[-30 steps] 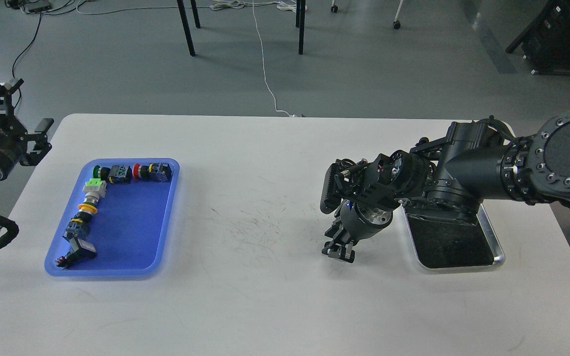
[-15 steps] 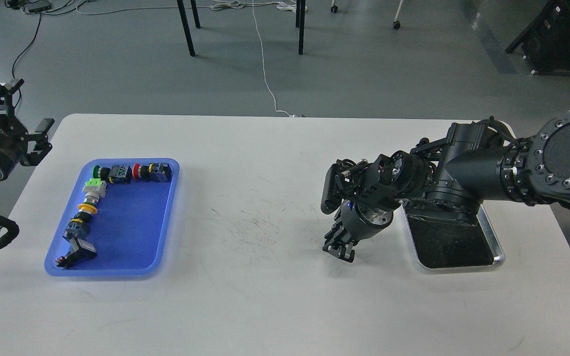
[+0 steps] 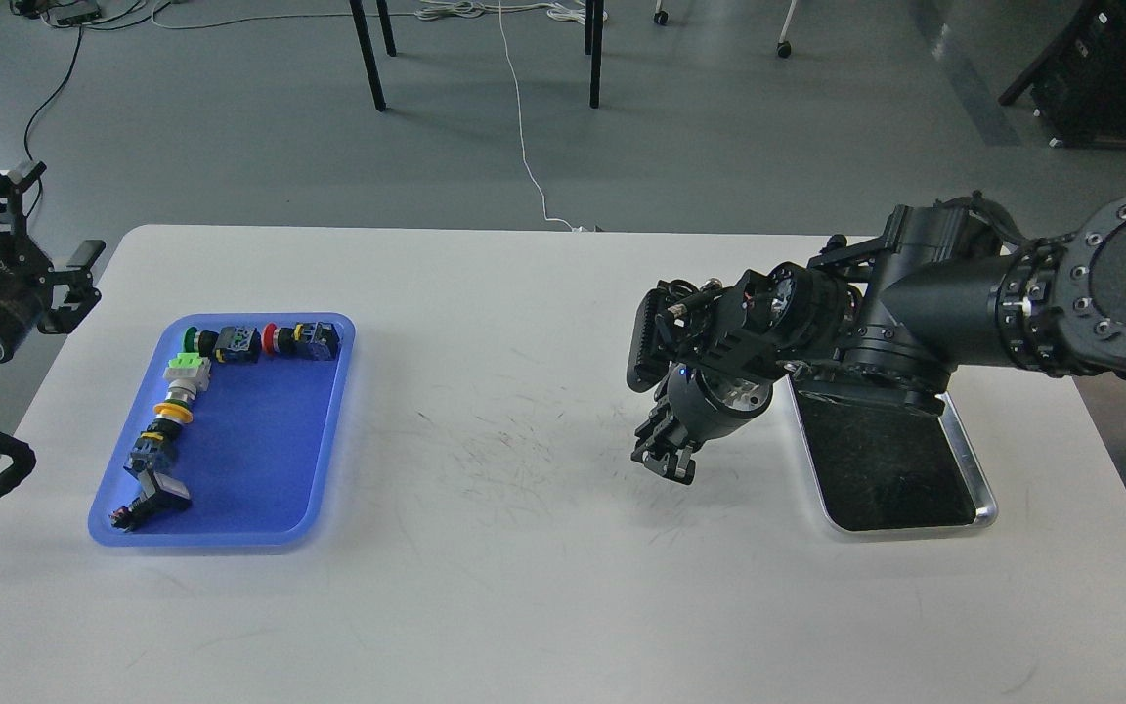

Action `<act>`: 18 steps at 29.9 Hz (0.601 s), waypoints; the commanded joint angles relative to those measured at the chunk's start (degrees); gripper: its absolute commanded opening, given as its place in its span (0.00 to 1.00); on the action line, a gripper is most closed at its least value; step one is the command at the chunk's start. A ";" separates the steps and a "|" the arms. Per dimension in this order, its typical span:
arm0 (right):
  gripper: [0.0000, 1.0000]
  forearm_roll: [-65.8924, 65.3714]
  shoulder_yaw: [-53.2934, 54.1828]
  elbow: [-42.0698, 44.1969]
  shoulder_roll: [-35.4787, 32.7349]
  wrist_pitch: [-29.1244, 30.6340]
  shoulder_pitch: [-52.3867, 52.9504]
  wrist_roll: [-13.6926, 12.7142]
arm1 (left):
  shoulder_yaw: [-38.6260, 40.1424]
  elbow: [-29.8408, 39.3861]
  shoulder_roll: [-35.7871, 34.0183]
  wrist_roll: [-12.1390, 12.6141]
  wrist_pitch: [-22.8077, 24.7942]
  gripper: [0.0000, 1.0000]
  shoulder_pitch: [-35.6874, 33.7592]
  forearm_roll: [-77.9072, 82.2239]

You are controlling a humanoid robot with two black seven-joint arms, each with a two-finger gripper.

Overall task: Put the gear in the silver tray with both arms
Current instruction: 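Lift the gear with the right gripper and move it over the silver tray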

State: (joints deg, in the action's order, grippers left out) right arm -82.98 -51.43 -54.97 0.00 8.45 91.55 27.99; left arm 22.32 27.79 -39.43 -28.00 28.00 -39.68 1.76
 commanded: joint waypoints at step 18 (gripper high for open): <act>0.01 -1.13 -2.71 -5.94 -18.97 0.96 5.92 0.01 | 0.00 0.07 0.59 0.00 0.00 0.98 0.13 0.08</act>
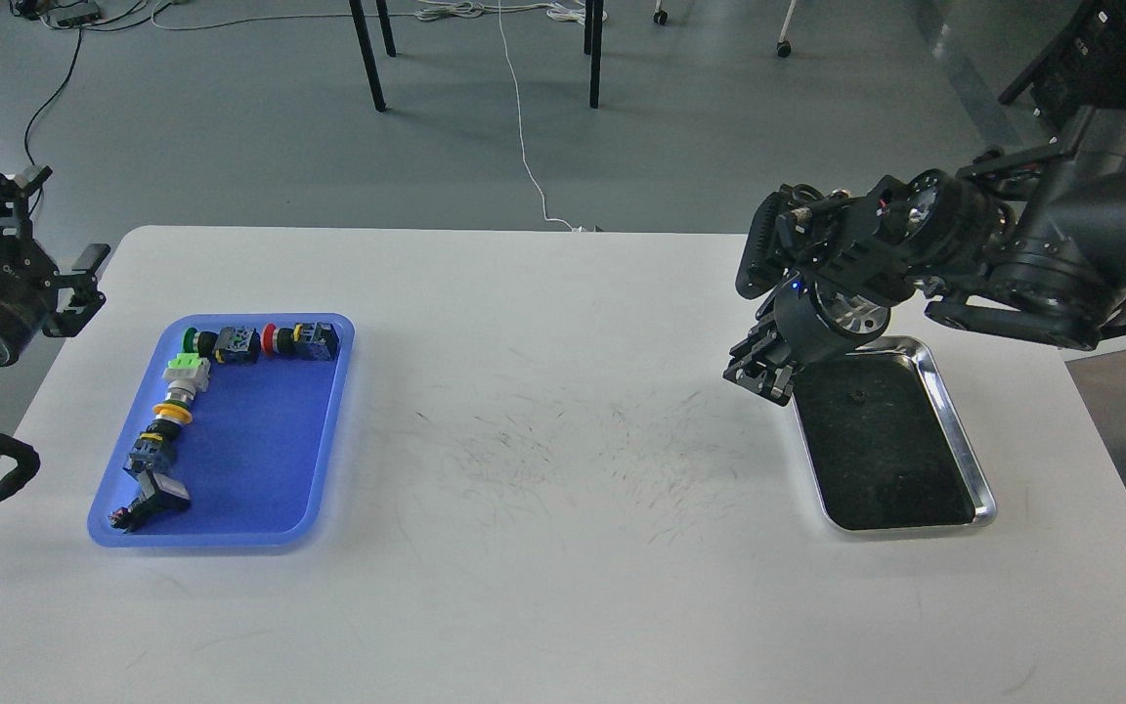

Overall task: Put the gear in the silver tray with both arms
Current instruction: 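Lift the gear with the right gripper and move it over the silver tray, then lower the gear into the silver tray and open the right gripper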

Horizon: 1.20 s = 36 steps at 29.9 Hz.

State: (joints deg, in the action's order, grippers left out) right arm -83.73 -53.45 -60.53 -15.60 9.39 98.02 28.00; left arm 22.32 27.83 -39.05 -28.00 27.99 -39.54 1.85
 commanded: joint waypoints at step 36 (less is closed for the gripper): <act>0.07 -4.16 -1.92 4.19 -11.83 -2.71 -14.53 0.00 | -0.09 0.03 0.11 0.00 0.01 0.98 1.04 0.08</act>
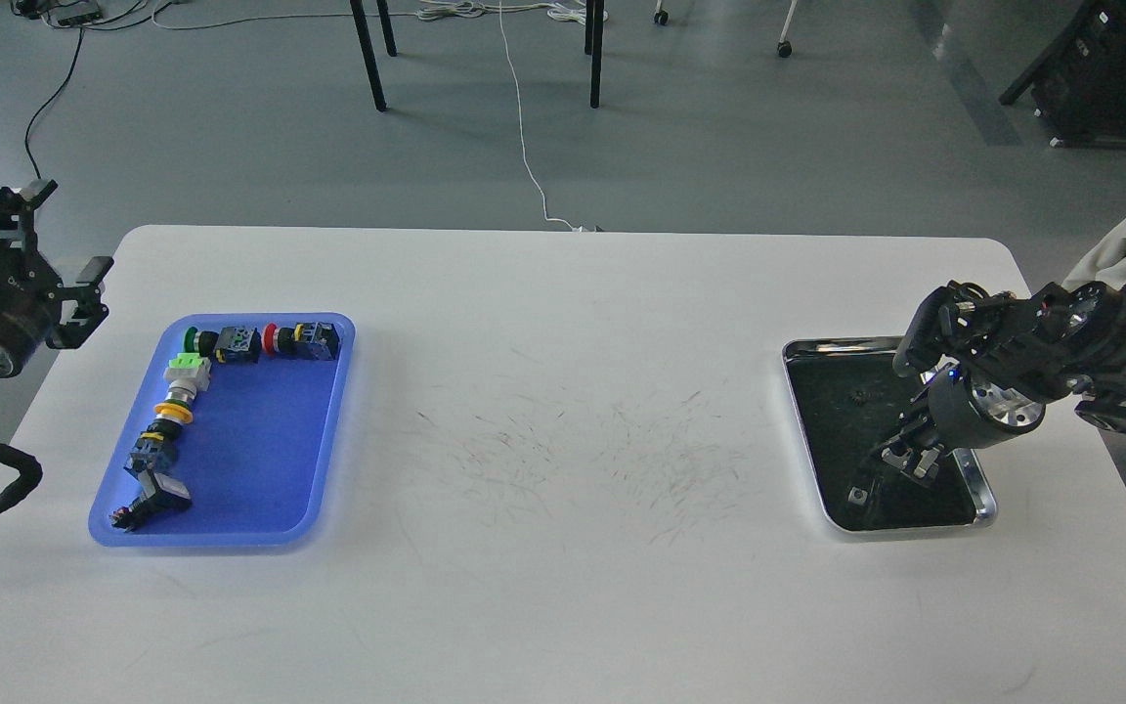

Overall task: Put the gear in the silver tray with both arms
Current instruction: 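Lower the gear into the silver tray and open the right gripper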

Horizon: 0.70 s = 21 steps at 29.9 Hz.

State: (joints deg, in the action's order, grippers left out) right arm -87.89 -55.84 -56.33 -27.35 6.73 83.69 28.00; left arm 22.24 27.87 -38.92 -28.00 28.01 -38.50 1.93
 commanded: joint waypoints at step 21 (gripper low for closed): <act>0.58 1.58 6.70 -0.80 -1.48 -0.14 -0.98 0.00 | 0.00 -0.01 -0.54 0.00 -0.01 0.98 0.27 -0.09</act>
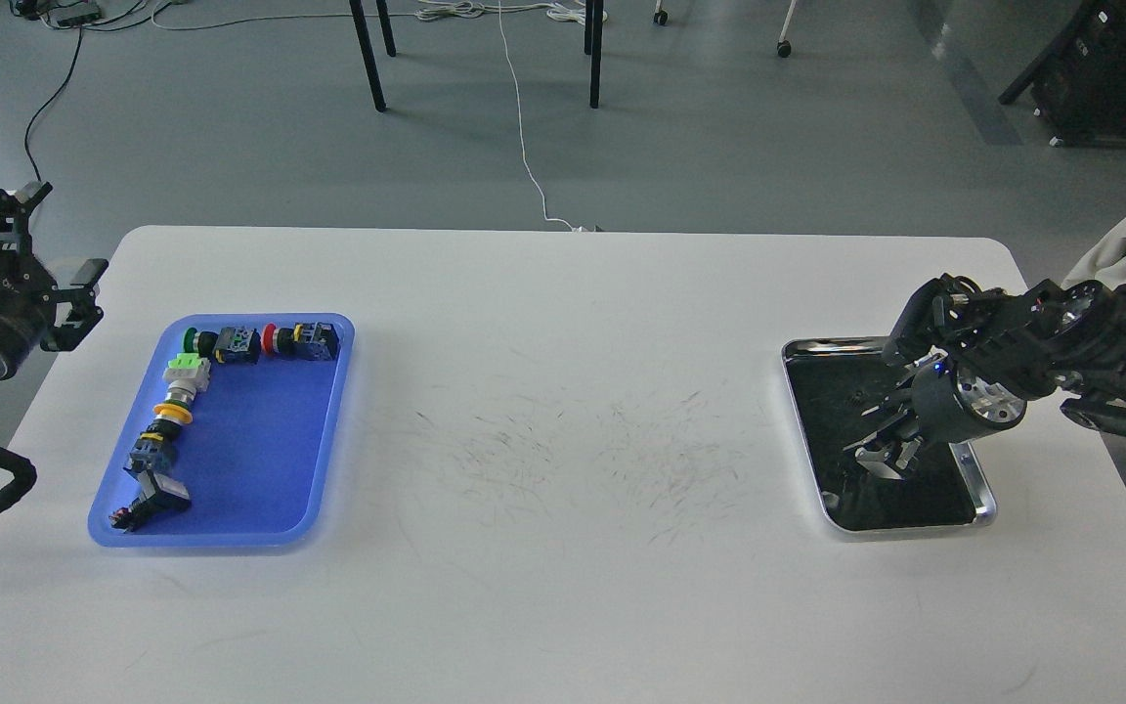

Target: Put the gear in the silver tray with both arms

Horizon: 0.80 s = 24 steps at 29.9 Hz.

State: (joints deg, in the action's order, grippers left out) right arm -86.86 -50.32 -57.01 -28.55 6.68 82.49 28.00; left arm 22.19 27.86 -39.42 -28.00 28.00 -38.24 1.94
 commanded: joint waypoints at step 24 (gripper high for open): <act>0.88 50.80 29.57 -0.47 -13.73 -3.58 -3.11 0.00 | 2.68 1.76 1.53 0.49 0.00 0.98 -1.14 -0.09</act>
State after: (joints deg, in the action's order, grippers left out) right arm -44.47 -22.31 -57.66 -42.07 6.08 81.17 27.99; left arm 24.08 29.51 -38.32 -27.72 27.99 -39.23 1.84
